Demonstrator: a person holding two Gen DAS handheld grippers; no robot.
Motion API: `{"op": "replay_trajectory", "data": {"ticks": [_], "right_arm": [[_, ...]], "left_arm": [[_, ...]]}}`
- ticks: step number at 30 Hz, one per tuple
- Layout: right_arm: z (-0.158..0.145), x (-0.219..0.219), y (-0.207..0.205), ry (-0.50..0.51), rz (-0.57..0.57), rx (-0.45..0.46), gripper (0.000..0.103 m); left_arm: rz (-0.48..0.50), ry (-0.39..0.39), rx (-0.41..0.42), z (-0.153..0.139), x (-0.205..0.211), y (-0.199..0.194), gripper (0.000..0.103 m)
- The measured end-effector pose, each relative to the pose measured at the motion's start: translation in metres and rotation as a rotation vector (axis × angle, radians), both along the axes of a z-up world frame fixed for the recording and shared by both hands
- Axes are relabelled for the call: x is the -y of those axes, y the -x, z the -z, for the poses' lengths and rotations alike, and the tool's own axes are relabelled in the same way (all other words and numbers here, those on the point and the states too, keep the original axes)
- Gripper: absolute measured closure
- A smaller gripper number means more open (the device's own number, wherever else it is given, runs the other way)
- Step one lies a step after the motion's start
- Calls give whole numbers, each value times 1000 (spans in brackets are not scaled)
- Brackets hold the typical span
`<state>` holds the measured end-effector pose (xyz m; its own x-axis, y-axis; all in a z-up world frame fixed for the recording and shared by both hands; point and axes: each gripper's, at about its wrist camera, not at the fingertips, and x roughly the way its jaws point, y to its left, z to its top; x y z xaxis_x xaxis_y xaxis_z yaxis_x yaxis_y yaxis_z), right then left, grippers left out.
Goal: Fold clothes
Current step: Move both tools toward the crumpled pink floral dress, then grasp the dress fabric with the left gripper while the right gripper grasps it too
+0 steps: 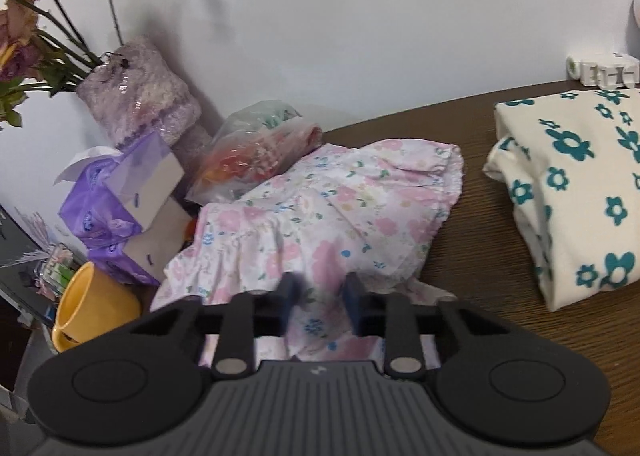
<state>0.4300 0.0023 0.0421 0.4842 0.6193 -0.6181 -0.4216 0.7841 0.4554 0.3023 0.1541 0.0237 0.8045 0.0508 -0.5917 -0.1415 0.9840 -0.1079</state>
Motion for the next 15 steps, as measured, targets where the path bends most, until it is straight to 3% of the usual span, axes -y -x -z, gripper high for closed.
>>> {"op": "replay_trajectory", "data": {"ticks": [2,5,10,15], "right_arm": [[-3,1,5,-13,-9,25,95],[-10,5,11,-28,-25,60,101],[-30,14,23,-72,-40,122,103],[-74,31,45,-134,-48,206,103]], "left_arm": [[9,41,-7,0,-3,1,90],[22,34,12,-4,-2,5,98],[24,34,88,-20,0,21,102],[18,41,218,-57,1,56,103]]}}
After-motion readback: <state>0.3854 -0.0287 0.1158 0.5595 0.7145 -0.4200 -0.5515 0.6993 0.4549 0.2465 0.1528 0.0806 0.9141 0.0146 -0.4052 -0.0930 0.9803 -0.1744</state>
